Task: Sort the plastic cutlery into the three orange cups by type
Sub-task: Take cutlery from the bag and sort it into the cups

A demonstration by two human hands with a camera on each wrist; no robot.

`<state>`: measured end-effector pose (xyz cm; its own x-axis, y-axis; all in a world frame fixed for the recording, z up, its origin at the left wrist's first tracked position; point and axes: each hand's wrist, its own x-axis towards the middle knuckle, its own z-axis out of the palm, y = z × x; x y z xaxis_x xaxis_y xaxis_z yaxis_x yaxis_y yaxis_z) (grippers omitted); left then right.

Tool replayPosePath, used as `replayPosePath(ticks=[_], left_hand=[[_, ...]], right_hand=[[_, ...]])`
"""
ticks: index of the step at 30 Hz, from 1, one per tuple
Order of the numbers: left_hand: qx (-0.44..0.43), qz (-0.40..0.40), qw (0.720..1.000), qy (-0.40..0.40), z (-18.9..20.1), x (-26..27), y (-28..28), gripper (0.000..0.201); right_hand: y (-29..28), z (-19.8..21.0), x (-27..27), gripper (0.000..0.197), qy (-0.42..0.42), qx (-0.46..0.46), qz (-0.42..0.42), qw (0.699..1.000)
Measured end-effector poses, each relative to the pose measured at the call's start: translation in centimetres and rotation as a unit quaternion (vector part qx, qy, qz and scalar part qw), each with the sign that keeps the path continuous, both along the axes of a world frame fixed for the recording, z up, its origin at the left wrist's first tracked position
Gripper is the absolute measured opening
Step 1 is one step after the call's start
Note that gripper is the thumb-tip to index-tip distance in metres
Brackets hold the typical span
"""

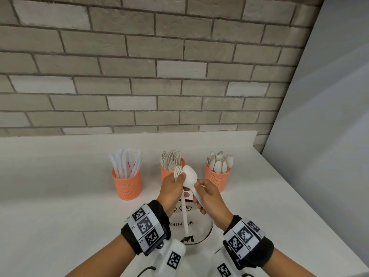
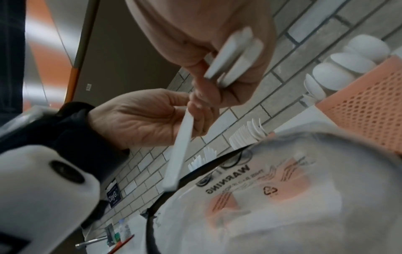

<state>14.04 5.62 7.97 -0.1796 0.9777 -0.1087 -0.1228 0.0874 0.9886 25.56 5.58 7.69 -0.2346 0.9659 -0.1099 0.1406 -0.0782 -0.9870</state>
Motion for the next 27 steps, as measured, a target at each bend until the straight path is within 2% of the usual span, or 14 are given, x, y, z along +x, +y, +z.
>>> replayPosePath(ticks=[2, 5, 9, 15, 19, 23, 27], left_hand=[[0.008, -0.001, 1.000, -0.012, 0.5, 0.1, 0.2, 0.026], [0.001, 0.000, 0.997, -0.076, 0.9, 0.7, 0.9, 0.023], [0.008, 0.028, 0.989, -0.144, 2.1, 0.4, 3.0, 0.017], [0.064, 0.059, 0.996, -0.027, 5.1, -2.1, 7.0, 0.015], [0.121, 0.076, 0.989, 0.029, 7.0, -3.7, 9.3, 0.026], [0.195, 0.089, 0.975, 0.051, 8.2, -4.2, 10.6, 0.024], [0.198, 0.093, 0.975, 0.038, 8.3, -3.9, 11.3, 0.022]], right_hand=[[0.7, -0.3, 0.1, 0.010, -0.009, 0.015, -0.022, 1.000], [2.0, -0.3, 0.6, 0.011, -0.021, 0.057, -0.049, 0.997], [3.8, 0.6, 2.1, 0.016, 0.033, 0.061, -0.060, 0.996], [8.1, 3.3, 6.4, 0.017, 0.121, 0.110, -0.083, 0.983], [11.8, 4.7, 8.4, 0.025, 0.150, 0.177, -0.113, 0.966], [14.8, 4.8, 9.4, 0.025, 0.157, 0.221, -0.112, 0.956], [16.8, 3.9, 9.4, 0.035, 0.155, 0.220, -0.099, 0.958]])
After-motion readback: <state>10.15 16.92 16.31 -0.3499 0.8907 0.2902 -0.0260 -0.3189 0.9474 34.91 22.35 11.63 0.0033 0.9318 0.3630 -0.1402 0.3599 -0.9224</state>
